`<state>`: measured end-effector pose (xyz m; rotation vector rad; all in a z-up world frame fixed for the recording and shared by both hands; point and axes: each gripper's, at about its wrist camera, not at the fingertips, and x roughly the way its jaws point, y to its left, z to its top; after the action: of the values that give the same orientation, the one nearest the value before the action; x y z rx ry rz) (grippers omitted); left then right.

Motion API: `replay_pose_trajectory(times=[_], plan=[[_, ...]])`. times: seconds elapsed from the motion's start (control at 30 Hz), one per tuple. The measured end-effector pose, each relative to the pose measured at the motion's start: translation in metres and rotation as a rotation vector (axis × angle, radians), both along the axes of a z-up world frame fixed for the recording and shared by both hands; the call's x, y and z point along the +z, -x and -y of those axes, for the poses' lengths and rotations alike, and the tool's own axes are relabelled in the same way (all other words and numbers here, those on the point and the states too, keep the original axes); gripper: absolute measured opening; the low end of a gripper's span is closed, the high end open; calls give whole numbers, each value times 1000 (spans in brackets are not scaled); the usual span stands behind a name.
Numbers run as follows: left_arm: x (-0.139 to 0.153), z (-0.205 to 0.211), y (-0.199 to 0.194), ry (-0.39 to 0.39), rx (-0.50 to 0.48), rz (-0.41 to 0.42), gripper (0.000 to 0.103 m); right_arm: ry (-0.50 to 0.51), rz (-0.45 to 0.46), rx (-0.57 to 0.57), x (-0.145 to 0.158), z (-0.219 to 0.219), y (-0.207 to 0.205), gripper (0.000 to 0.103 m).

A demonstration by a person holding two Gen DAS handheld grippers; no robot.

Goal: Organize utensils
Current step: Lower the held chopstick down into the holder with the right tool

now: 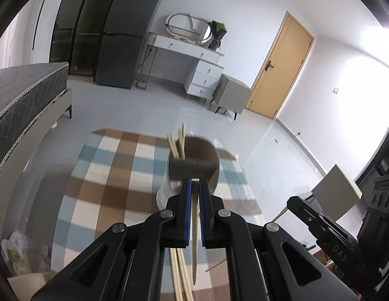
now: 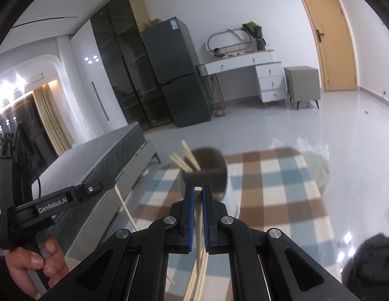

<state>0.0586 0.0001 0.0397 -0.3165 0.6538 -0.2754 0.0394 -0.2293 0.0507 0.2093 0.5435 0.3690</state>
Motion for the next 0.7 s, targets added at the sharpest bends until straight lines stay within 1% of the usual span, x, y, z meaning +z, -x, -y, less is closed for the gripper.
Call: replay_pose_trajectory(times=[0.13,0.3,0.47,0.57,0.7], plan=[[20,-4,-15,30,7,26,2,20,34,6,27,0,-16,5],[42,-8,-37,67,12,67,2,41,98,19,64,-4,-32,5],[56,-8,-67,95,19,90,2,79,147,39,93,-13,-52,5],[61,-7,-84,104,17,116,2,110,167,49,103,-21,-67,5],[59,-11,-104,122,34,132,2,155,184,69,105,-34,-87,5]])
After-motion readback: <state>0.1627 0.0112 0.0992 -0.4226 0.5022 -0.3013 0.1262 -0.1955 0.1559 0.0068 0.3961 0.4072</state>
